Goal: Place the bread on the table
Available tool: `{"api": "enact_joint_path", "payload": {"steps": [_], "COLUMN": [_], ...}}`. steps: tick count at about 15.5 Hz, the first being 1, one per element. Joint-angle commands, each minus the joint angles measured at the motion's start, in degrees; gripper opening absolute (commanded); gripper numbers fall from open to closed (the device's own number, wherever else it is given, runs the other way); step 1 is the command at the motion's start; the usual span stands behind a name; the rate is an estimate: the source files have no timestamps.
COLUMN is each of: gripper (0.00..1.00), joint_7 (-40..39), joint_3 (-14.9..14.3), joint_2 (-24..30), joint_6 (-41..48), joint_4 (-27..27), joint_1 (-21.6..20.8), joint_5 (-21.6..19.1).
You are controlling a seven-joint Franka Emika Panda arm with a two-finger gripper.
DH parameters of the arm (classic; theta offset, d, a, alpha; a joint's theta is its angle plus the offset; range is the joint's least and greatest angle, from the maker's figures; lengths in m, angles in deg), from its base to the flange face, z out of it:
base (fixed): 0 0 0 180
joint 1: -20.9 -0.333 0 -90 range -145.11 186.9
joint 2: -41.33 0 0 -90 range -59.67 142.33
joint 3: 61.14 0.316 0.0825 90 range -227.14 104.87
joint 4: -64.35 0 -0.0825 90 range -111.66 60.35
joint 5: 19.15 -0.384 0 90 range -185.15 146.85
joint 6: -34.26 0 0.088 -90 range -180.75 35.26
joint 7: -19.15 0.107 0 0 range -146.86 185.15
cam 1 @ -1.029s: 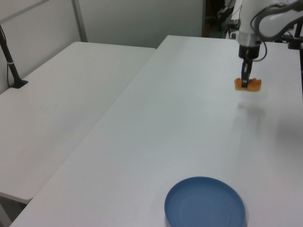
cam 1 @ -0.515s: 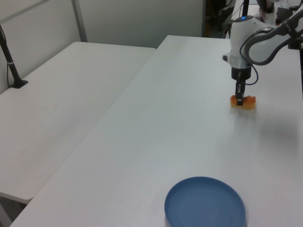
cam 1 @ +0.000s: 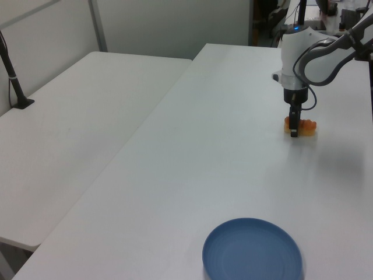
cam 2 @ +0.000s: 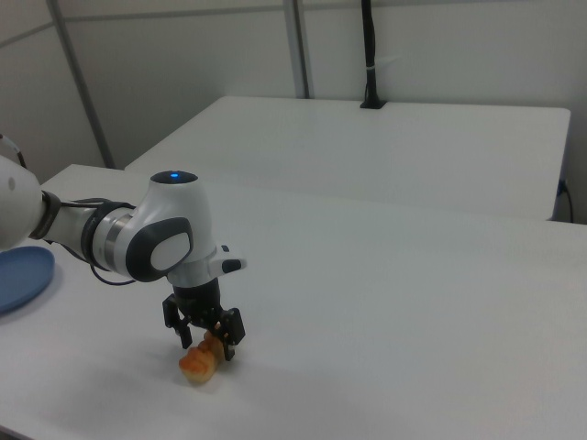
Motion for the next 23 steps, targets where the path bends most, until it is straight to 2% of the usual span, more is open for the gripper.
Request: {"api": "enact_joint_path", "payload": {"steps": [1, 4, 7, 9, 12, 17, 20, 23], "gripper": [1.0, 1.0, 1.0, 1.0, 1.0, 1.0, 1.0, 1.0], "joint_7": [1.4, 1.5, 1.5, 1.6, 6.3, 10.3, 10.3, 10.3], "joint_3": [0.1, 0.1, 0.7, 2.2, 4.1, 4.5, 4.6, 7.5], "joint_2": [0.8, 2.0, 6.6, 9.2, 10.2, 10.2, 10.2, 10.1], "joint_6": [0.5, 1.0, 9.1, 16.9, 25.5, 31.0, 35.1, 36.1], "joint_4": [-0.2, 0.1, 2.7, 6.8, 16.3, 27.4, 30.4, 31.4], "joint_1": [0.0, 0.3, 1.5, 2.9, 4.2, 4.8, 5.3, 8.0], "joint_5": [1.2, 1.2, 1.3, 1.2, 1.2, 0.7, 0.1, -0.2]}}
